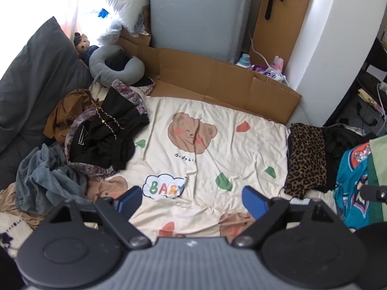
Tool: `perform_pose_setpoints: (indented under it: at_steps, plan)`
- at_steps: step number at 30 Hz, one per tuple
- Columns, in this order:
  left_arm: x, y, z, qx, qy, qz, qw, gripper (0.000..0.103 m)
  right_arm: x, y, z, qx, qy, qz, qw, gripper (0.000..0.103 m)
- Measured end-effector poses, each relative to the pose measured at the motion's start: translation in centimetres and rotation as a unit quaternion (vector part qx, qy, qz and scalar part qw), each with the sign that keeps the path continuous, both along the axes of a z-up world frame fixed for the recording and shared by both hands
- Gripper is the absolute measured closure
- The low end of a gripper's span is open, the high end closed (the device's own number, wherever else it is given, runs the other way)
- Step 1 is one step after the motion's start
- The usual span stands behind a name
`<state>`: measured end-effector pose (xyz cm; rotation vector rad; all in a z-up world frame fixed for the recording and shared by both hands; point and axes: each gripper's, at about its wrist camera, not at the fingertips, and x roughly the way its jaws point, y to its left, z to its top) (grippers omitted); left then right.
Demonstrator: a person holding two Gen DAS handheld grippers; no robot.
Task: Fold clothes
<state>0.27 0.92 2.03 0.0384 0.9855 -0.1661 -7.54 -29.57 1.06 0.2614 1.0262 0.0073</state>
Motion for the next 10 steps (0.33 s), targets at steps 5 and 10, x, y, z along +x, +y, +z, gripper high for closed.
perform_pose_setpoints:
  at_steps: [5,10]
  plan:
    - [0.15,-0.04,-0.02,0.004,0.000,0.001,1.0000,0.012,-0.03,-0.01,0.00,-0.001,0.001,-0.003,1.000,0.001]
    - [0.30,-0.08,-0.04,0.007,0.001,0.003,1.0000,0.012,0.02,-0.02,-0.03,-0.006,0.002,-0.002,1.000,0.001]
